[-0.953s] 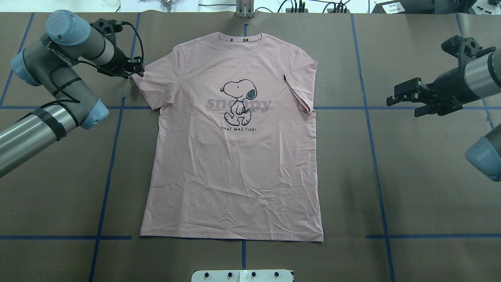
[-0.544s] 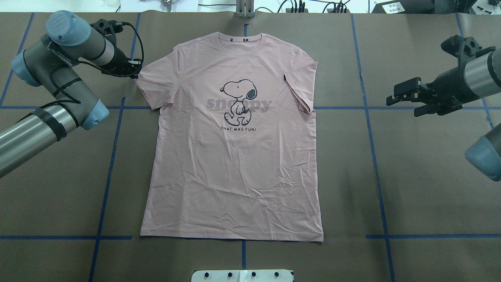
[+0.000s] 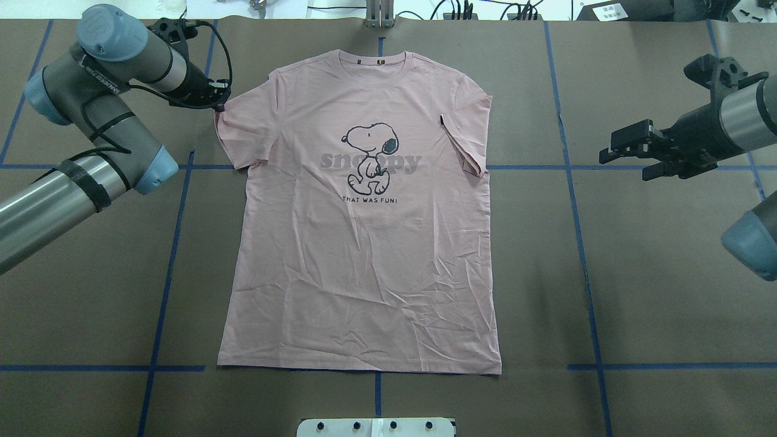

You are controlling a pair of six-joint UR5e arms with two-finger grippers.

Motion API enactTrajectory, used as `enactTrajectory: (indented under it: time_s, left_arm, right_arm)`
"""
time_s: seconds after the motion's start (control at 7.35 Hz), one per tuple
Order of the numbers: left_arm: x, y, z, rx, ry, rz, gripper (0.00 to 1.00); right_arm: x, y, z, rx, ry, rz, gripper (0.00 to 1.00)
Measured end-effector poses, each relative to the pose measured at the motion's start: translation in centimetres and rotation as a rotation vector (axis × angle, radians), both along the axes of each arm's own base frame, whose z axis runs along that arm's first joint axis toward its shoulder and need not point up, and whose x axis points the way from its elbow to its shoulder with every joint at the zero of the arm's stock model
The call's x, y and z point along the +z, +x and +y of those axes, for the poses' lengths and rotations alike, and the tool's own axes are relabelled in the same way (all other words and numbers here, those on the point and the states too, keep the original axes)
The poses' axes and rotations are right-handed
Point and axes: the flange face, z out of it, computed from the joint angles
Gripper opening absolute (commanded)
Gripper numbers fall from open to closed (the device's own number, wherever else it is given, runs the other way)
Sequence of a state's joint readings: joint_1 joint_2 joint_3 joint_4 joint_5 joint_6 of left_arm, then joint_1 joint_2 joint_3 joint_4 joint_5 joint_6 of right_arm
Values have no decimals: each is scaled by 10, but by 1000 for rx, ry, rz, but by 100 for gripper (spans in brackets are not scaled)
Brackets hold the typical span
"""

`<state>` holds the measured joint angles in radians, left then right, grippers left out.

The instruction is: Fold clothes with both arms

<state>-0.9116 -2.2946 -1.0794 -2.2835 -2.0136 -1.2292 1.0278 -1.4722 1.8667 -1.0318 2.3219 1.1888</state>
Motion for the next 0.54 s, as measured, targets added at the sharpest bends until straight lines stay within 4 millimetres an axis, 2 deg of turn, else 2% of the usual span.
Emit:
enactTrajectory:
  time_s: [0.27, 0.54]
  left_arm:
    - [-42, 51, 6, -24, -41, 34, 0]
    - [-49, 75, 0, -60, -49, 12, 0]
  right_arm:
    - [0, -1, -1, -3, -2, -1, 100]
    - [1, -2, -2, -4, -4, 0, 100]
